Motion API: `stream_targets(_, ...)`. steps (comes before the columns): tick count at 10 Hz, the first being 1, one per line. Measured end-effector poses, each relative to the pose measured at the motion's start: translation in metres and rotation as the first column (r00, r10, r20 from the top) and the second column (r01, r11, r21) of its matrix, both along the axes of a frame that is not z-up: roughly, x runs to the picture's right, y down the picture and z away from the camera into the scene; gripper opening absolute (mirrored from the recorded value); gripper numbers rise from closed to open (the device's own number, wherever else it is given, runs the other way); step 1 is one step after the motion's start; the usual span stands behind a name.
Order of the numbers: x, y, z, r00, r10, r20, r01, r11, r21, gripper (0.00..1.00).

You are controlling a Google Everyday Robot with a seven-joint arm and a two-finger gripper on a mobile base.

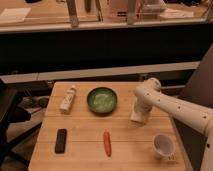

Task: Place the white sponge in the ceramic bowl

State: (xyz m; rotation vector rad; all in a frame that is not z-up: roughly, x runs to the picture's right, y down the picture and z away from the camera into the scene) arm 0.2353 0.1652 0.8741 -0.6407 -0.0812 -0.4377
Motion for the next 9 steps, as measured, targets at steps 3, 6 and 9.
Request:
stream_targets(3, -0.007, -0.008, 0.003, 1.0, -0.019, -0.005, 0.019, 0.9998, 0.005, 0.4)
stream_targets(6, -0.045, -0.028, -0.004, 0.999, -0.039, -0.003, 0.039, 0.9992, 0.008, 0.1)
stream_targets(9, -0.06, -0.048, -0.004, 0.997, -0.075, -0.004, 0.075, 0.997, 0.016, 0.03)
